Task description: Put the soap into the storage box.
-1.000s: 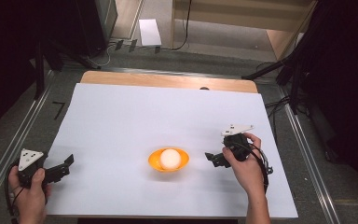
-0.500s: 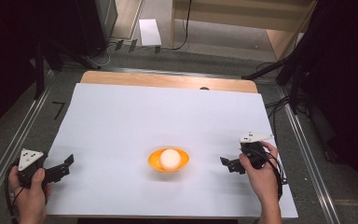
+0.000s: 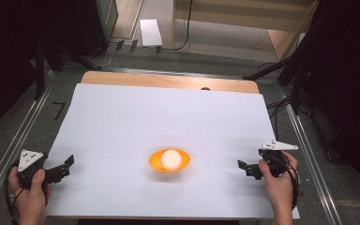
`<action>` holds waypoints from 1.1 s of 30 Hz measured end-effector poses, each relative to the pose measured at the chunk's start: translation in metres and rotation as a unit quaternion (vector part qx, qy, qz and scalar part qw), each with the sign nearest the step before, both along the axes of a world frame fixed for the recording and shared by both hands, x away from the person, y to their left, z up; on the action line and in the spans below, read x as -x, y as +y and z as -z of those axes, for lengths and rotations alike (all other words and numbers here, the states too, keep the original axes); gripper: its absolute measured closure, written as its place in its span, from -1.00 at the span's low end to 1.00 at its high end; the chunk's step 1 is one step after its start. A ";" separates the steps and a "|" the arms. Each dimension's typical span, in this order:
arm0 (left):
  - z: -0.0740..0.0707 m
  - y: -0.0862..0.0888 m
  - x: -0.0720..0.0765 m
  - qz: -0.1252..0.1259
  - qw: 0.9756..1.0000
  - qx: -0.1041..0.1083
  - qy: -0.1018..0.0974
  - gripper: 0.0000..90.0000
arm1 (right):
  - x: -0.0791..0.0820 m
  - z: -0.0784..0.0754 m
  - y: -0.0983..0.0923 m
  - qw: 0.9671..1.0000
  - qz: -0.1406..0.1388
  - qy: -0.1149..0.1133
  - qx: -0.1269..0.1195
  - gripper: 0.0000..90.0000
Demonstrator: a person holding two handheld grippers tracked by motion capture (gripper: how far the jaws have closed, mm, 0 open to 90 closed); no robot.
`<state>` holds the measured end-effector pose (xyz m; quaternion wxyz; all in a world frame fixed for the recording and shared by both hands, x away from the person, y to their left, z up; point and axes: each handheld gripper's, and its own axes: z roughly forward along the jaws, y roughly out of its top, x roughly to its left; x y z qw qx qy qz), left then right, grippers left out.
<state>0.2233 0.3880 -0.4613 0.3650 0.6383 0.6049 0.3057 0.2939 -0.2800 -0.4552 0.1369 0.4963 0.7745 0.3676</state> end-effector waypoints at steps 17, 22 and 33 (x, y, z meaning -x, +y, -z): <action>0.000 0.000 0.000 -0.001 1.000 -0.001 -0.001 -0.82 | 0.022 0.017 -0.056 0.995 0.072 -0.046 -0.058 -1.00; 0.000 -0.001 0.000 0.000 1.000 -0.003 -0.001 -0.82 | 0.027 0.024 -0.066 0.992 0.081 -0.063 -0.073 -1.00; 0.000 -0.001 0.000 0.000 1.000 -0.003 0.000 -0.82 | 0.025 0.030 -0.067 0.992 0.089 -0.055 -0.071 -1.00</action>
